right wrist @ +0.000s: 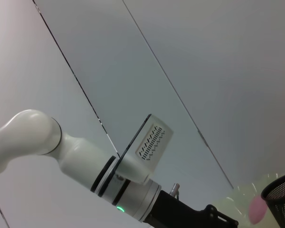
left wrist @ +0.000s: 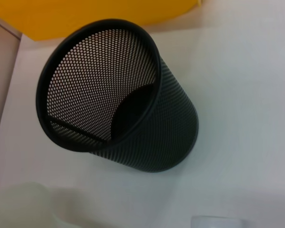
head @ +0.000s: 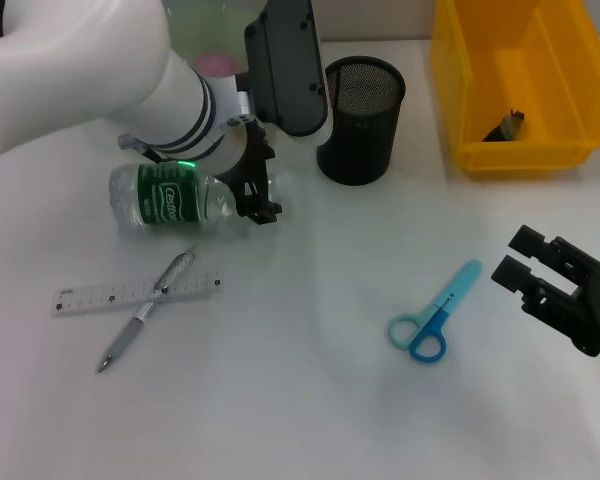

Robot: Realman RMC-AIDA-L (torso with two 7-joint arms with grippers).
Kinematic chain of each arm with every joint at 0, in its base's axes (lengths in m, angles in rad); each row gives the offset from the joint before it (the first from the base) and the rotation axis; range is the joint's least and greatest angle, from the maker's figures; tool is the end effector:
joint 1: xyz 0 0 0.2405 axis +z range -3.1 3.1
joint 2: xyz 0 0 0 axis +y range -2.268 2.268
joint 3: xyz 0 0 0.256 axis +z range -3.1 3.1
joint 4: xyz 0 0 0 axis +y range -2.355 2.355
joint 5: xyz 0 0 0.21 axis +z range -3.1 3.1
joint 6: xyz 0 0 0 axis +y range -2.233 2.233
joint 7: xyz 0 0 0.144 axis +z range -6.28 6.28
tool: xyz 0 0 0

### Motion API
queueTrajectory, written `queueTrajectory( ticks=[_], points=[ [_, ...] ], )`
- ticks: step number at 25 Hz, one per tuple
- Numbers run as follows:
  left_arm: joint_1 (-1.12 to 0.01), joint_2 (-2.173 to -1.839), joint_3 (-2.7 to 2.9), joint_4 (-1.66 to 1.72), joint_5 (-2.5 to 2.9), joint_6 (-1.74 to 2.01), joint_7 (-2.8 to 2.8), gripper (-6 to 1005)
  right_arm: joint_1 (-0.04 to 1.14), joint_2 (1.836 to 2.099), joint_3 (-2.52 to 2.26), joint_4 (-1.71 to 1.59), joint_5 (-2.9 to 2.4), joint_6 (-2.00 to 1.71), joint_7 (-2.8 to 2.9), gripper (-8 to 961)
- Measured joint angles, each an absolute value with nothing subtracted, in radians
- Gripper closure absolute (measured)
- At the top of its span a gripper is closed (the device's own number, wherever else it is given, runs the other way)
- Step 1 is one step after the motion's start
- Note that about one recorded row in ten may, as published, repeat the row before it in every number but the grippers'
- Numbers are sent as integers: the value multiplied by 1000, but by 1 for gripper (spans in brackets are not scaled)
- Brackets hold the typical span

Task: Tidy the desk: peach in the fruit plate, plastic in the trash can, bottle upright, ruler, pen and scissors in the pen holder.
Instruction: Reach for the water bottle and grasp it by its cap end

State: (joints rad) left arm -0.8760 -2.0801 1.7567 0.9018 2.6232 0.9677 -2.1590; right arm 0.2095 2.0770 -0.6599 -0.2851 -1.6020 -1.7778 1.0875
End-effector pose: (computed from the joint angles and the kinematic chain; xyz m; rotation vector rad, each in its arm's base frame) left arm -0.1457 0.4110 -0.0890 -2.6377 0.1592 0.6861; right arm 0.3156 0.2100 -0.0115 -2.2610 0.8685 1.3011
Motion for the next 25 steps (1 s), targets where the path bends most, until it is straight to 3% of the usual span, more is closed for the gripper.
queueTrajectory(
  ticks=[25],
  points=[
    [-873,-2080,1774,872,2625,931,-2158,329,221,2078,-664,-278,-1601,-1767,1088,261]
  ],
)
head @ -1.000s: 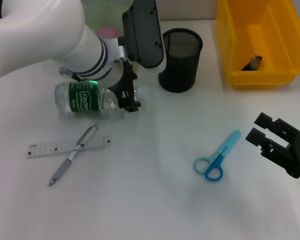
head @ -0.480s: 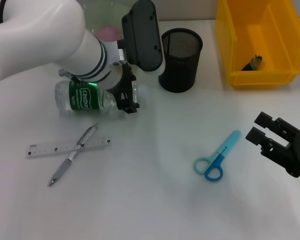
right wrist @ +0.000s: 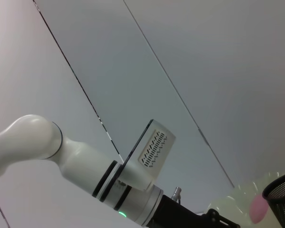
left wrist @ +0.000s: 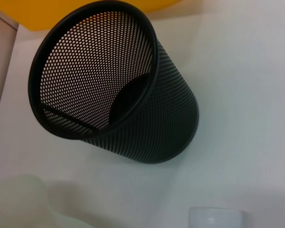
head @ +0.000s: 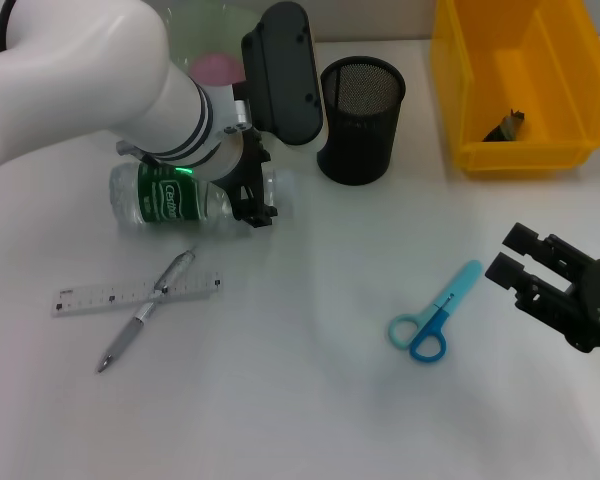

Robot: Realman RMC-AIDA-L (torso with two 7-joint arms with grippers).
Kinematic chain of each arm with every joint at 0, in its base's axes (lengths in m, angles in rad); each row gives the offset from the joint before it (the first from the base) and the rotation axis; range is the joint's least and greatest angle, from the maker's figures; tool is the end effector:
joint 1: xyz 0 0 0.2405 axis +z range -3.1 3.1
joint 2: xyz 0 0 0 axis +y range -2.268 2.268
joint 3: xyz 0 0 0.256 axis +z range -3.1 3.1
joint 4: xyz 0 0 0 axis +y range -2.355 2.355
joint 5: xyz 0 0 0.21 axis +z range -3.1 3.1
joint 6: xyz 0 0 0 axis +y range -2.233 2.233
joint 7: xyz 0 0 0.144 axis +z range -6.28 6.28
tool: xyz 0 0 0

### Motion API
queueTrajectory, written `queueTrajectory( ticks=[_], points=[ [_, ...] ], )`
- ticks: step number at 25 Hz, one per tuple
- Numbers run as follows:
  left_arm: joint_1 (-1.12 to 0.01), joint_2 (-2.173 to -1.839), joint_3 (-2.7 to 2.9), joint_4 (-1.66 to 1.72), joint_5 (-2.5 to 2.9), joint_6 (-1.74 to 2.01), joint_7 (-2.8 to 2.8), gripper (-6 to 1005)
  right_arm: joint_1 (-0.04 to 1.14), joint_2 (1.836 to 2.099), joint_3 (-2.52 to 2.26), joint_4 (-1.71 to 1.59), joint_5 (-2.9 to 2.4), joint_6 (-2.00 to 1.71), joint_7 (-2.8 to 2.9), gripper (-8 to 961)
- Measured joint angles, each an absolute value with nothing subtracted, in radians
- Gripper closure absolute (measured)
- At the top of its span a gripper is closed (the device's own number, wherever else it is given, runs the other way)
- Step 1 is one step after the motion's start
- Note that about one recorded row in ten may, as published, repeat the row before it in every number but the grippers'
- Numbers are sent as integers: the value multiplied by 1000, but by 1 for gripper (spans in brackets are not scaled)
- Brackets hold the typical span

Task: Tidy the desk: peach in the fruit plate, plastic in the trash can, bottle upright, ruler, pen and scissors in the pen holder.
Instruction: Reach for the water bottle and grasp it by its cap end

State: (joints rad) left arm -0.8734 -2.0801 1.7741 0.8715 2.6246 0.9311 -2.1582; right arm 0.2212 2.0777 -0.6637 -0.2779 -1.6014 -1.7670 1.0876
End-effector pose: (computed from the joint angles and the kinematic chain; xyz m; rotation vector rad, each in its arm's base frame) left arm -0.1530 0.4115 -0.0920 -2.6266 0.1635 0.6968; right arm 0.3139 0.2135 -0.0138 -2.2670 0.8721 1.2989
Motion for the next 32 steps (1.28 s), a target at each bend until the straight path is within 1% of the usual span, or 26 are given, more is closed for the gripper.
queueTrajectory(
  ticks=[22,27,32],
  points=[
    [-876,-2080,1802,854,2625,888,-2148,365,230,2079,-660,-272,-1601,-1757,1088,260],
    [-877,-2080,1804,849,2625,886,-2148,546,235,2079,-656,-271,-1601,-1756,1088,260],
    [-879,-2080,1808,847,2635,885,-2154,551,241,2079,-656,-271,-1601,-1754,1088,260]
  ],
)
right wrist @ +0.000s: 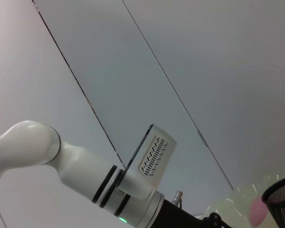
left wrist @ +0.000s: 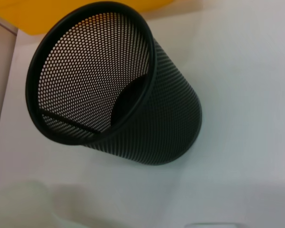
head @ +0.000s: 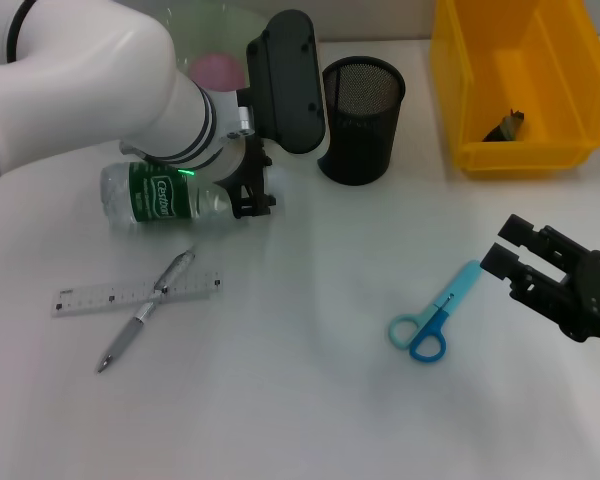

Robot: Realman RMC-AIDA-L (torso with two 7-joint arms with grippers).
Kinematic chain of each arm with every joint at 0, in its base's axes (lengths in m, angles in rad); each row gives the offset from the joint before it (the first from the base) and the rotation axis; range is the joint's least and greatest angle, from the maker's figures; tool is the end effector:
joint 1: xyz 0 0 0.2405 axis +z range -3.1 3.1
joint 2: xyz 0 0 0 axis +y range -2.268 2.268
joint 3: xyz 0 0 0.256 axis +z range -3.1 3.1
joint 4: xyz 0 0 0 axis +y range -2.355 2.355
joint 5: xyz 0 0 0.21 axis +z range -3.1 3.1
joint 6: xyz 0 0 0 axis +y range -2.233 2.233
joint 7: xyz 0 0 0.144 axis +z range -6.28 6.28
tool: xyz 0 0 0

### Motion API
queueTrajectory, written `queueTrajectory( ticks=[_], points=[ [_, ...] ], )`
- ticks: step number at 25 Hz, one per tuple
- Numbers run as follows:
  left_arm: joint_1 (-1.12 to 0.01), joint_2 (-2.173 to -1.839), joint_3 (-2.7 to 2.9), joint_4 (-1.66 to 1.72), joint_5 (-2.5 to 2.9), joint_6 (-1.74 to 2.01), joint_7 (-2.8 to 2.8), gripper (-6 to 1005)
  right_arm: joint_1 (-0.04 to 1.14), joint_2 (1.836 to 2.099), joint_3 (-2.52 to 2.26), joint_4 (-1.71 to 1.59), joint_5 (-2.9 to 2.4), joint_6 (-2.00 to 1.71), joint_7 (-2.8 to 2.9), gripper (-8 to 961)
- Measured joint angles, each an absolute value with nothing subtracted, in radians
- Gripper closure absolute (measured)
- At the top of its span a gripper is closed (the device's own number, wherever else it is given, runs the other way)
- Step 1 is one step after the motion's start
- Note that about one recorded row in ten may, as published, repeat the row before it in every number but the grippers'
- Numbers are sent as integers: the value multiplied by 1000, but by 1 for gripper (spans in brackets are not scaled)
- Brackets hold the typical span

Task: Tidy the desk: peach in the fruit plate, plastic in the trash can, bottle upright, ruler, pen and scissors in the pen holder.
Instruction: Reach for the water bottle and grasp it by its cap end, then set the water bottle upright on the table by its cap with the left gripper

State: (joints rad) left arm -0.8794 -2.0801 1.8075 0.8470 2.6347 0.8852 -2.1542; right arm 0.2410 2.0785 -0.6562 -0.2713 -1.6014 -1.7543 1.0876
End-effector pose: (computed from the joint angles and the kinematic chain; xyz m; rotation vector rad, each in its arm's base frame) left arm -0.1552 0.4133 -0.0961 -2.6043 0.2165 0.7117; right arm 0.3112 0.2203 -0.0148 -2.2668 0.8661 1.2993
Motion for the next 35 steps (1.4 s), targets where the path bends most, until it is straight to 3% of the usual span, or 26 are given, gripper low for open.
queueTrajectory(
  ticks=[19,35],
  points=[
    [-848,-2080,1797,929,2669,922,-2179,555,253,2078,-655,-271,-1601,-1753,1088,261],
    [-610,-2072,1696,1345,2675,1050,-2179,558,280,2078,-663,-270,-1602,-1753,1088,261]
  ],
)
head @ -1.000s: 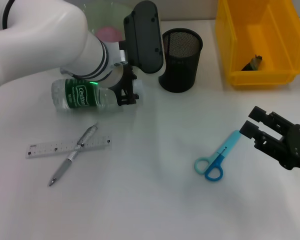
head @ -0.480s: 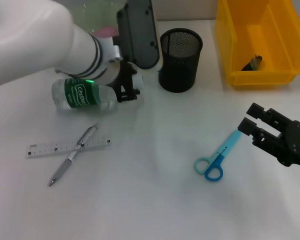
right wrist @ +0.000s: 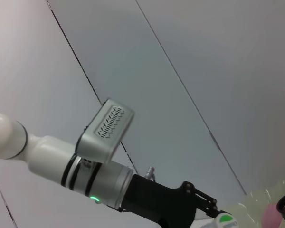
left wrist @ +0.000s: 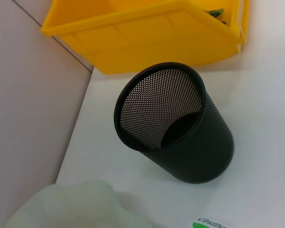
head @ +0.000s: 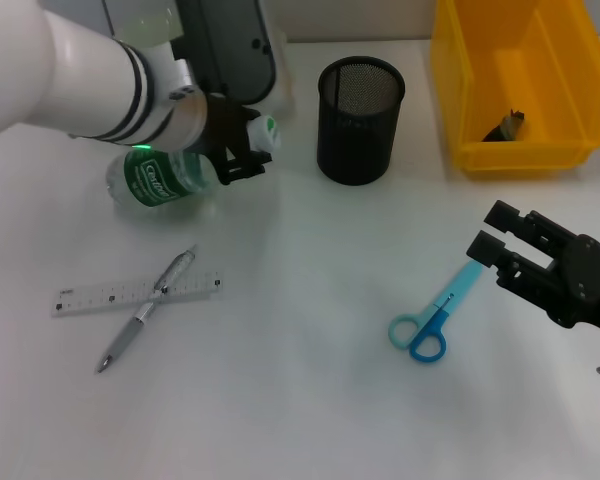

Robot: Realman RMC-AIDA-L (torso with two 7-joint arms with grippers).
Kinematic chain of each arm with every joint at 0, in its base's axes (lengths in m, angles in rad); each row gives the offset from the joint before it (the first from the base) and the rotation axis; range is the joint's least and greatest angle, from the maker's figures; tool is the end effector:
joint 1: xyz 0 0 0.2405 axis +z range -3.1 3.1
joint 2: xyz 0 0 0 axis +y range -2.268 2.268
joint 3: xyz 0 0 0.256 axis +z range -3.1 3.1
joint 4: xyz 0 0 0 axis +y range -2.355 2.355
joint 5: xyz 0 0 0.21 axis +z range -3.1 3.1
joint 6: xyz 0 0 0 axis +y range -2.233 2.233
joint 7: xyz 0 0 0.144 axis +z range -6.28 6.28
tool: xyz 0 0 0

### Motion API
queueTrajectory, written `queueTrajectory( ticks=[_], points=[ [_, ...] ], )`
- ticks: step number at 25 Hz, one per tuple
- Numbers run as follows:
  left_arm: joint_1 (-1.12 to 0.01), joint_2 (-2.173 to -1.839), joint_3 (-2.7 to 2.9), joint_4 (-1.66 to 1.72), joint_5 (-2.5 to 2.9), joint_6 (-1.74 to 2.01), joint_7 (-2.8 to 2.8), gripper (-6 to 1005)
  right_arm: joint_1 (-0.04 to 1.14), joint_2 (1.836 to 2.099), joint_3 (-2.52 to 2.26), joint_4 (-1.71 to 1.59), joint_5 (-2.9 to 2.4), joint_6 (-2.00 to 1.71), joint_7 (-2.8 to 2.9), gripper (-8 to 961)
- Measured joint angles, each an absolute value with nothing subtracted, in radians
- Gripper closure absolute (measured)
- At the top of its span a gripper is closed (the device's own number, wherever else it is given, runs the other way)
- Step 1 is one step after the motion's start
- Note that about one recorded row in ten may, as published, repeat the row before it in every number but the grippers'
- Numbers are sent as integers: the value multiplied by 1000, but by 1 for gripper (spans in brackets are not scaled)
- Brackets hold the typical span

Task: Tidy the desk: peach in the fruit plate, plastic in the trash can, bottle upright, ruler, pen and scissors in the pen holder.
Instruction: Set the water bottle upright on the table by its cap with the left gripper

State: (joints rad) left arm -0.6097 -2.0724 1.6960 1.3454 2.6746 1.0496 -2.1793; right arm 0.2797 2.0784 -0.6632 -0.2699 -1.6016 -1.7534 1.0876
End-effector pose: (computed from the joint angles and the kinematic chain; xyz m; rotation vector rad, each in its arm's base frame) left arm -0.1353 0.3881 -0.0414 -2.5432 0.1236 0.4699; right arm 0.3022 0.2316 -0.0159 -2.3016 0.8291 1.3141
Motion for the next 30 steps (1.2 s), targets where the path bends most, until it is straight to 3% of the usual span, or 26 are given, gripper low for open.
queueTrajectory(
  ticks=[30],
  points=[
    [-498,-2068,1464,1468,2463,1080,-2131,556,300,2078,-666,-270,-1602,-1754,1092,261]
  ],
)
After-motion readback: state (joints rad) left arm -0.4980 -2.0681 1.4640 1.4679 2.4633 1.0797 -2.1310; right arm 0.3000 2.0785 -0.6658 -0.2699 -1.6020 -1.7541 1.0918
